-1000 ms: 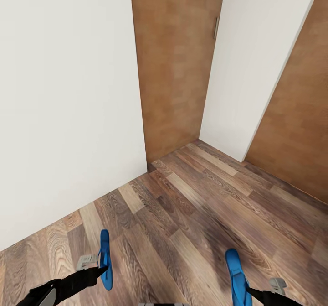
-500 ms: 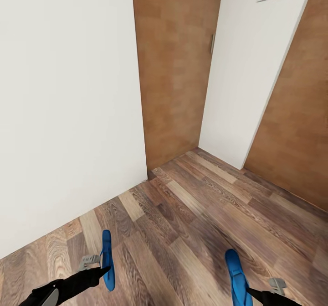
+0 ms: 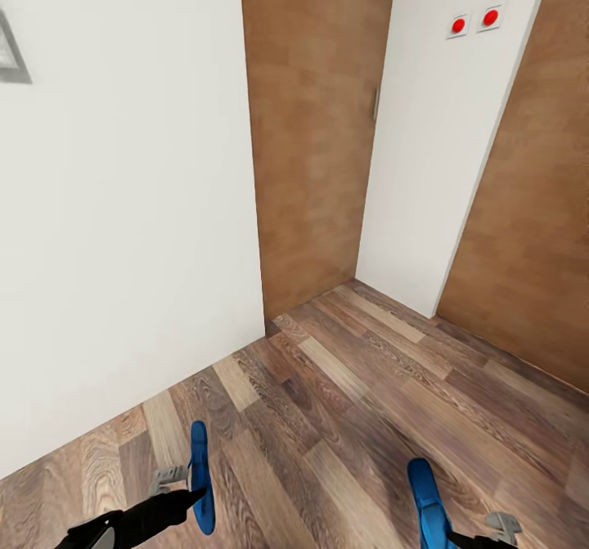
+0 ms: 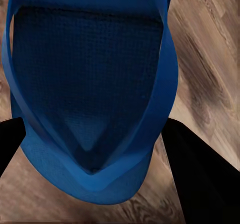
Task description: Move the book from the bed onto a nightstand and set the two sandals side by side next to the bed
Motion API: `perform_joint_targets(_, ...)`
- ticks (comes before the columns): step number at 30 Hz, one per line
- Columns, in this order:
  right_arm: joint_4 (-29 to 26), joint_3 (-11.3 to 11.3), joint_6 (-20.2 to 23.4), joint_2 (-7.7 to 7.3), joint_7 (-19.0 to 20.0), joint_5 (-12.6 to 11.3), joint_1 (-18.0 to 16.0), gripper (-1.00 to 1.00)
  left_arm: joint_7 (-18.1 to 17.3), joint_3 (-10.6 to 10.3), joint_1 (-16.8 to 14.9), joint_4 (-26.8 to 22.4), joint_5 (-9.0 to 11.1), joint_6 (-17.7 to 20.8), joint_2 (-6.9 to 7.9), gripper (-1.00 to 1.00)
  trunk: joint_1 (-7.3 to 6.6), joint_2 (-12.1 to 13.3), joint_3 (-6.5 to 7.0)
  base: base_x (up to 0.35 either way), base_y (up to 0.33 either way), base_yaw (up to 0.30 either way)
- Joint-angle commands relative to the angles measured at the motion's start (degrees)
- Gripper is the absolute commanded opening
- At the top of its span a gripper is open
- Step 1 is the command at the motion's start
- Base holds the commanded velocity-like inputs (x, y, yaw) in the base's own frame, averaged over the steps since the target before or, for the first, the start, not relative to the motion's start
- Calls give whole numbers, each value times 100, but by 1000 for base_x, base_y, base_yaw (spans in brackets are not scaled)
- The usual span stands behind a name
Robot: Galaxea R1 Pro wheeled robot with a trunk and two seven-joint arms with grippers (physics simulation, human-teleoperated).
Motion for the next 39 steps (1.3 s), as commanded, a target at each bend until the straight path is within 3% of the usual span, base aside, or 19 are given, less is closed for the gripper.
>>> perform_joint_targets(1, 11, 19, -2, -1, 29, -20, -3, -100, -7, -21, -2, 48, 59, 45, 2, -100, -4, -1, 18, 0, 0, 0)
perform_joint_targets(28, 21, 19, 6, -4, 29, -23, -3, -100, -6, -22, -5, 177, 49, 47, -128, -100, -73, 36, 616, 0, 0, 0)
perform_joint_targets(39, 21, 19, 4, -3, 29, -23, -3, -100, -6, -26, -4, 177, 49, 47, -128, -100, -315, 477, 813, 0, 0, 0)
